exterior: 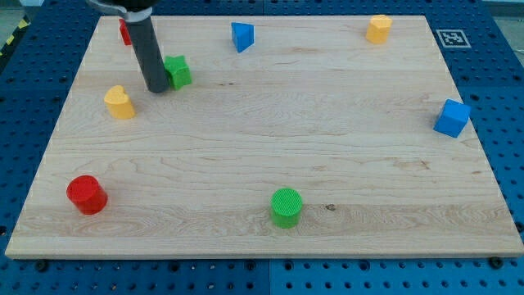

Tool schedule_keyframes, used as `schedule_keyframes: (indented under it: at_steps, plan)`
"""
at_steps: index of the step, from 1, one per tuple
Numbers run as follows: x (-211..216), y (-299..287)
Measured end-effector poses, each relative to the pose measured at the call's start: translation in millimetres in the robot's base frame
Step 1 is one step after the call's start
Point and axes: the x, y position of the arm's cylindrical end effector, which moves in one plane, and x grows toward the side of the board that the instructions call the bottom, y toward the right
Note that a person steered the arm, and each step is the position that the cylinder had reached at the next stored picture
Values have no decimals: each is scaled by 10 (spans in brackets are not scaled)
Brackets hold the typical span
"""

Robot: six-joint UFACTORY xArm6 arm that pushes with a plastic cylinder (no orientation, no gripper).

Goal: Push the green star to the bottom right corner of the board

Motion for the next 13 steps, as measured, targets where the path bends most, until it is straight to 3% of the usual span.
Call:
schedule_keyframes:
  at_steps: [2, 4, 6, 8, 9, 11, 12, 13]
  plan:
    - [-262, 15]
    - [87, 1333]
    - [29, 1484]
    - [1144, 2622]
    - [1475, 3034]
    - [1244, 2763]
    - [1267, 3054]
    - [1557, 3435]
